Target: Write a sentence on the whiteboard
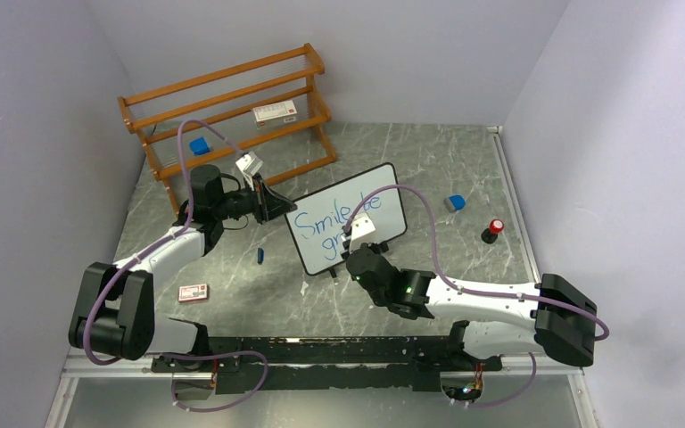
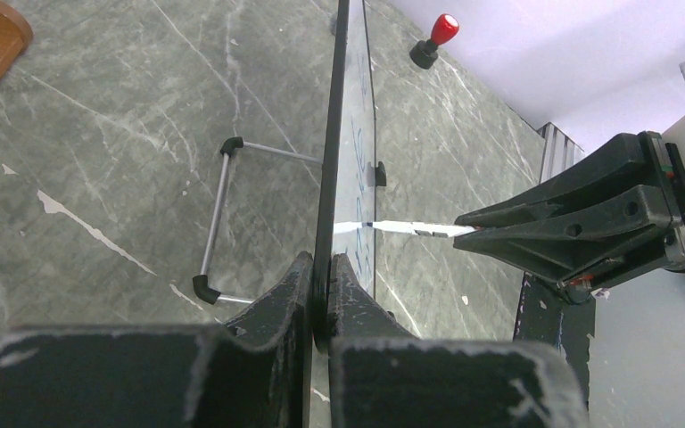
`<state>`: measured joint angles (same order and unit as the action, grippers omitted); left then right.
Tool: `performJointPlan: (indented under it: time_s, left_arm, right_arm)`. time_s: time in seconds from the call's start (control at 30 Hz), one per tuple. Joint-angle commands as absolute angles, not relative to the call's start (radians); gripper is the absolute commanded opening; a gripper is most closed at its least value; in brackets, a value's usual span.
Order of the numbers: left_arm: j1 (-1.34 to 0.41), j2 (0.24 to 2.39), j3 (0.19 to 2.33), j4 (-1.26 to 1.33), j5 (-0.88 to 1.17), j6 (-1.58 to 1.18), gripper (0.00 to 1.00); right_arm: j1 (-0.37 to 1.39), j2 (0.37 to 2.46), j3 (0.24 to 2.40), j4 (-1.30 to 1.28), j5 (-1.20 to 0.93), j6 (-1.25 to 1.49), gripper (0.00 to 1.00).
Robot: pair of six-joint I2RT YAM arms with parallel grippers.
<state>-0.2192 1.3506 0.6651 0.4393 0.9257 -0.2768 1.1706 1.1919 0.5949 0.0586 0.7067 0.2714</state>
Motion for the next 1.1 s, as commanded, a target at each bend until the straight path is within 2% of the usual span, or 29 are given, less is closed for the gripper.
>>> performJointPlan:
  time_s: [0.0,0.53,1.07]
  left_arm:
    - [-0.215,1.377,0.672,0.411,0.919,-0.228,0.05]
    - [-0.215,1.372,0.672,0.405,0.915,-0.224,0.05]
    - [-0.215,1.370,0.673,0.402,0.916,-0.219,0.05]
  right_arm:
    - [1.164,1.197,0.606,0.030,0.666,0.284,0.00]
    - [1.165,1.167,0.590,-0.043,0.690,0.305,0.00]
    - [1.135,1.166,0.601,0.046,0.725,0.272,0.00]
